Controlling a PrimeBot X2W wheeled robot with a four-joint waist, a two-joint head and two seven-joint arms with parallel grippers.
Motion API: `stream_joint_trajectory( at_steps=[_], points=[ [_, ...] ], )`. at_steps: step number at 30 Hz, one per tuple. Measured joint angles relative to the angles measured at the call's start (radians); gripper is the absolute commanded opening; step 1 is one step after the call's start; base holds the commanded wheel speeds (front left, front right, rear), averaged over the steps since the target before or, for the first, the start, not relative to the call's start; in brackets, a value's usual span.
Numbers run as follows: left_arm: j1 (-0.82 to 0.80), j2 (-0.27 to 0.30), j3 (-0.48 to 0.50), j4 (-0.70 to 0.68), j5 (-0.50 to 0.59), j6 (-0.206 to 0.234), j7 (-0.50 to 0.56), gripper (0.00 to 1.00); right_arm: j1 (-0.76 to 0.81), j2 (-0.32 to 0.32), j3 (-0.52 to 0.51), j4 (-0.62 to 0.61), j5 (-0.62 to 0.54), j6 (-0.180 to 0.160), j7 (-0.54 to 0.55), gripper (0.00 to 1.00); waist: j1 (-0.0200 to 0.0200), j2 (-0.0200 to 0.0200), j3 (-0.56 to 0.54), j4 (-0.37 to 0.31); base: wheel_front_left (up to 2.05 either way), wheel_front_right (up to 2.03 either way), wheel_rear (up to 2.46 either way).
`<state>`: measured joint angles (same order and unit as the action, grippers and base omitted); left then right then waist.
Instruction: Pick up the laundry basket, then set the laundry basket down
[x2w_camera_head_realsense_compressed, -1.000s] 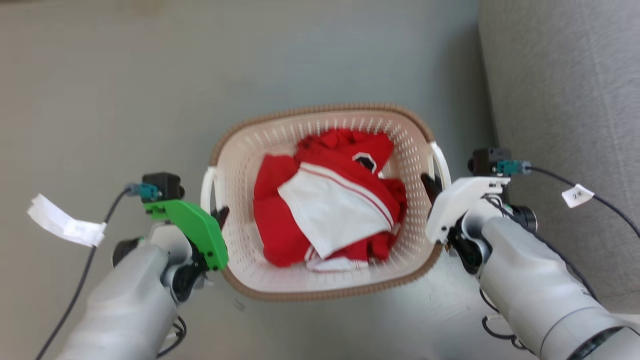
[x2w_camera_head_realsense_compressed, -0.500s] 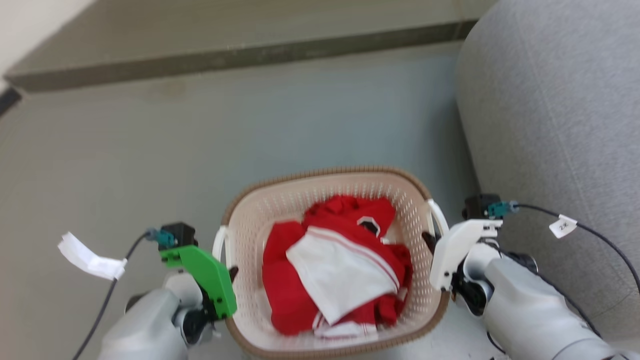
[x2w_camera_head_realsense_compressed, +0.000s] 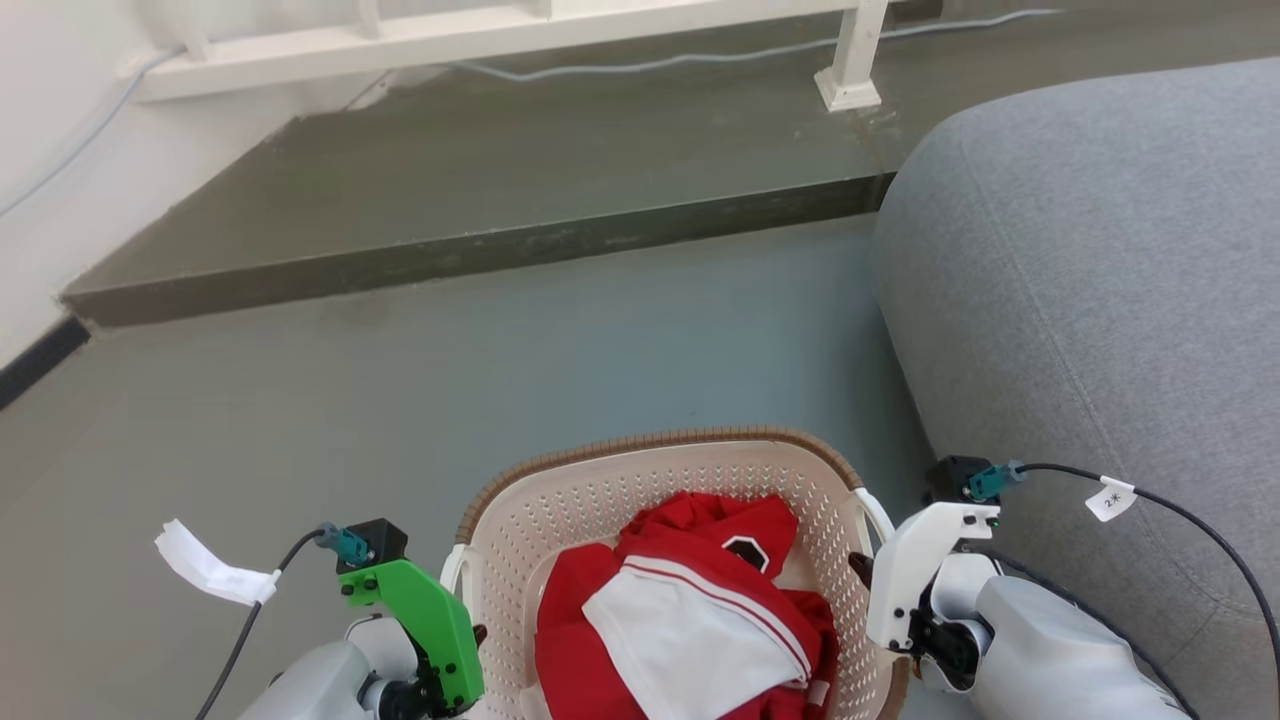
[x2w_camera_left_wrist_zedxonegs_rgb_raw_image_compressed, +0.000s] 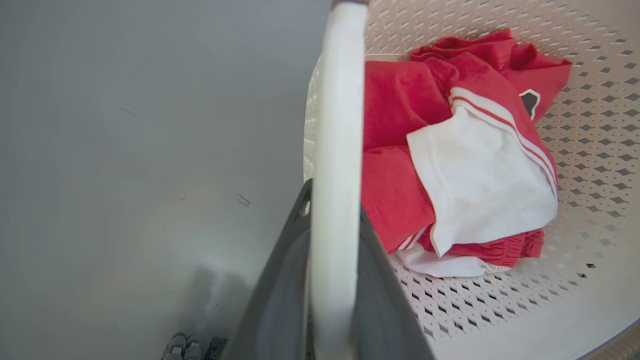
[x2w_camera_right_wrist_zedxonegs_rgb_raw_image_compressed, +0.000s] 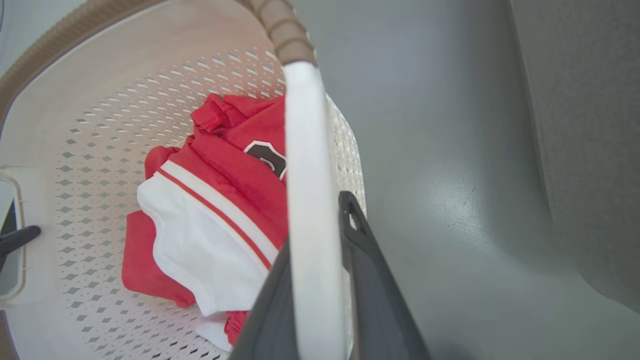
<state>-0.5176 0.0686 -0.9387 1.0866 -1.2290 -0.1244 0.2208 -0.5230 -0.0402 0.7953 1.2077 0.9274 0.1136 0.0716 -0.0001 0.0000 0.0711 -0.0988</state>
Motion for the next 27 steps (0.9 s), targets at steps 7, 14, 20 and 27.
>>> stream_joint_trajectory(
  at_steps=[7, 14, 20, 27],
  points=[
    [0.0, -0.012, 0.0, 0.023, 0.0, 0.0, 0.017, 0.0, 0.0, -0.001, 0.006, 0.004, 0.011, 0.0, 0.037, 0.0, 0.0, 0.0, -0.026, -0.013, 0.0, 0.0, 0.0],
    [0.0, -0.018, 0.0, 0.038, -0.007, 0.0, 0.031, 0.0, 0.0, -0.001, 0.01, 0.004, 0.024, 0.0, 0.053, 0.0, 0.0, 0.0, -0.033, -0.016, 0.0, 0.0, 0.0],
    [-0.001, -0.021, 0.0, 0.047, -0.009, 0.0, 0.034, 0.0, 0.0, -0.001, 0.015, 0.004, 0.035, 0.0, 0.062, 0.0, 0.0, 0.0, -0.035, -0.016, 0.0, 0.0, 0.0],
    [-0.001, -0.023, 0.0, 0.056, -0.012, 0.0, 0.035, 0.0, 0.0, -0.002, 0.017, 0.0, 0.049, 0.0, 0.071, 0.0, 0.0, 0.0, -0.031, -0.016, 0.0, 0.0, 0.0]
  ],
)
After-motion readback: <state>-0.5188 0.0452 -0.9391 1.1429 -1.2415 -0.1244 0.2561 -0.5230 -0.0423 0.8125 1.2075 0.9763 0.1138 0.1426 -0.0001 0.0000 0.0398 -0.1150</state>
